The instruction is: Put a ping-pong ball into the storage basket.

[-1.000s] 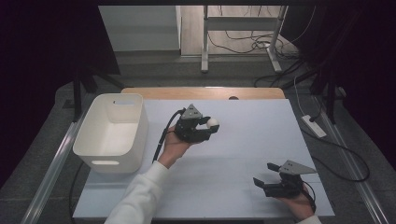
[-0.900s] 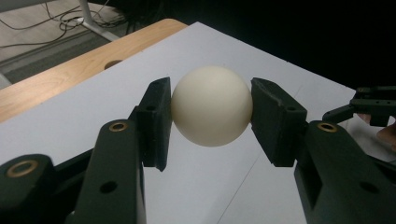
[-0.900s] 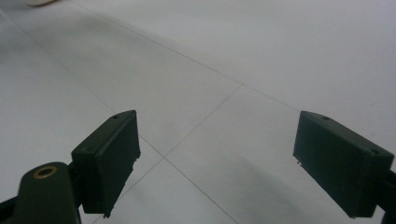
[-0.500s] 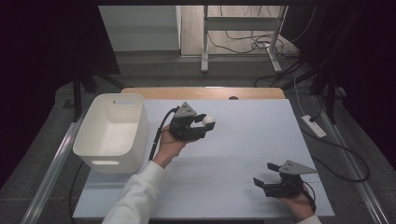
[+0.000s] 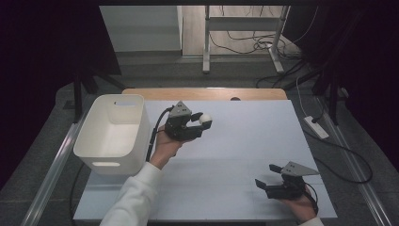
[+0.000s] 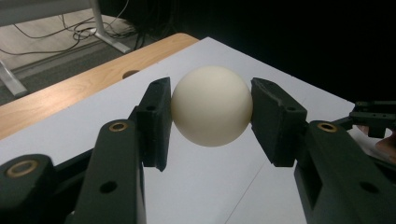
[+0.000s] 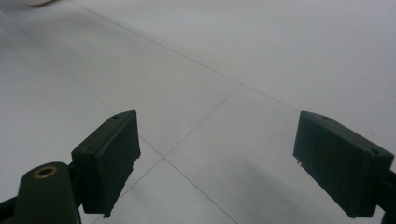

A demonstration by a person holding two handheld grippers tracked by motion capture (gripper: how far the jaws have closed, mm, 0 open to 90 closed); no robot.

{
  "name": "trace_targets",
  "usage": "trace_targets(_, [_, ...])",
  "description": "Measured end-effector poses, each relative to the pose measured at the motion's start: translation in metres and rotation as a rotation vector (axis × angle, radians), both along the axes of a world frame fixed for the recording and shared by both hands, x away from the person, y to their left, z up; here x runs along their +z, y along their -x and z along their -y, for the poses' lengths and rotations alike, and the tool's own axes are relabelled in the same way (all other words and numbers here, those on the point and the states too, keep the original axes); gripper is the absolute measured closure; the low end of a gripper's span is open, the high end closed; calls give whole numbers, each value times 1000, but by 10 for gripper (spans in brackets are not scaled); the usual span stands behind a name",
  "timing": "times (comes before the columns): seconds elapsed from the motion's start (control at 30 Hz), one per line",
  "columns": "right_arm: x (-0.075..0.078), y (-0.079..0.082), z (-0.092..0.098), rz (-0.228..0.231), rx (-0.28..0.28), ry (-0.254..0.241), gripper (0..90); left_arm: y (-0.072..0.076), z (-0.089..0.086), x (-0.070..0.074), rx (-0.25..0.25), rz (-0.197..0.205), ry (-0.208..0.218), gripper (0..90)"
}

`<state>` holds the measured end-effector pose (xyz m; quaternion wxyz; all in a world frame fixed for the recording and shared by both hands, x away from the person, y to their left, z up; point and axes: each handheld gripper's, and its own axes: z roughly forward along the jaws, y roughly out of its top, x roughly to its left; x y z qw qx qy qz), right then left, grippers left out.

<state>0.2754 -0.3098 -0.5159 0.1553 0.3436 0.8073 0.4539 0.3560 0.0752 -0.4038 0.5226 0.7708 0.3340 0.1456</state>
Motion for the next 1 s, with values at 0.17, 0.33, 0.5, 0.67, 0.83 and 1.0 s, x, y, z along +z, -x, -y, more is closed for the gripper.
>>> trace_targets(0.17, [0, 0, 0, 0, -2, -2, 145, 1, -2, 2, 2, 8, 4, 505])
trace_targets(0.33, [0, 0, 0, 1, -2, -1, 145, 2, -5, 4, 9, 15, 10, 506])
trace_targets(0.5, [0, 0, 0, 1, -2, -2, 145, 3, -11, 7, 17, 17, 24, 505])
trace_targets(0.67, [0, 0, 0, 1, -2, -1, 145, 4, -16, 8, 25, 18, 26, 505])
trace_targets(0.83, [0, 0, 0, 2, -3, 2, 146, 6, -18, 8, 30, 20, 26, 505])
trace_targets(1.0, [1, 0, 0, 4, -6, -5, 146, 7, -23, 11, 39, 22, 25, 505])
